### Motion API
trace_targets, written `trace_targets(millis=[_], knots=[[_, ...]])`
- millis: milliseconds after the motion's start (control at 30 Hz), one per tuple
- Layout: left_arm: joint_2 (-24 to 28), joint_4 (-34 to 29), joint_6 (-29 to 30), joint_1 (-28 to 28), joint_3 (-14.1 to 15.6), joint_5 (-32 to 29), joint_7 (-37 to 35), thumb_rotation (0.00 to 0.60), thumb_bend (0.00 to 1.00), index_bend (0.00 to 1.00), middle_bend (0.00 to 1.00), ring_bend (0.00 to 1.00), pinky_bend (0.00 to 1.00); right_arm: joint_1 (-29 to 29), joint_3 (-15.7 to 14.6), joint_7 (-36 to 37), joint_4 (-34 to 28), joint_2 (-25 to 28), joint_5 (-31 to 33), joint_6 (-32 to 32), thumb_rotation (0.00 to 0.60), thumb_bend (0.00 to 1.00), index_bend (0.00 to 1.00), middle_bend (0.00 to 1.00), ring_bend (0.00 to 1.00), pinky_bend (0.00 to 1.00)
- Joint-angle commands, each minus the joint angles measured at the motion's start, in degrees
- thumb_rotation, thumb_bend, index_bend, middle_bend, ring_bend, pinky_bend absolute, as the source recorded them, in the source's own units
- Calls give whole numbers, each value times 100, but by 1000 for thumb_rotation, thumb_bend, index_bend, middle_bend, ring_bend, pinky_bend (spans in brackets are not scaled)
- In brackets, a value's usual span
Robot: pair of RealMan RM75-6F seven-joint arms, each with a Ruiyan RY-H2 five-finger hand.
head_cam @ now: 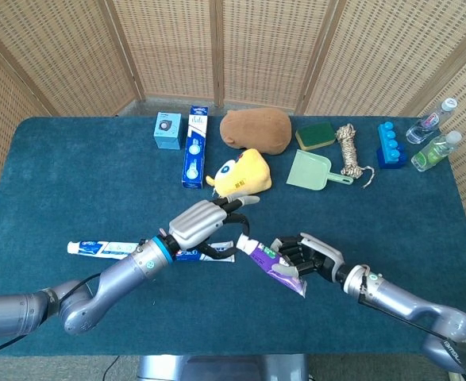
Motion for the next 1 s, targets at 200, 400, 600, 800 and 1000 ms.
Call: trace_targets(millis=[200,400,600,800,1000], knots=[[29,-67,83,57,23,62,-6,600,335,509,104,3,204,36,-199,162,121,-21,160,278,600,518,938,757,724,714],[63,-141,141,105,68,120,36,600,334,508,104,3,204,44,-163,-18,78,-11,529,259,600,521,938,757,724,714],[56,-187,188,136,104,161,80,600,335,496,97,0,204,43,-28,-298,13,-37,1045,128,600,522,938,756,724,718],[62,-216,193,154,135,154,125,600,335,484,82,0,201,1,148,-577,-47,-56,1516,18,600,521,937,755,724,721],[14,-222,295,186,168,210,244,600,335,466,70,0,183,-73,363,-852,-86,-86,2026,-89,600,524,937,755,724,721]])
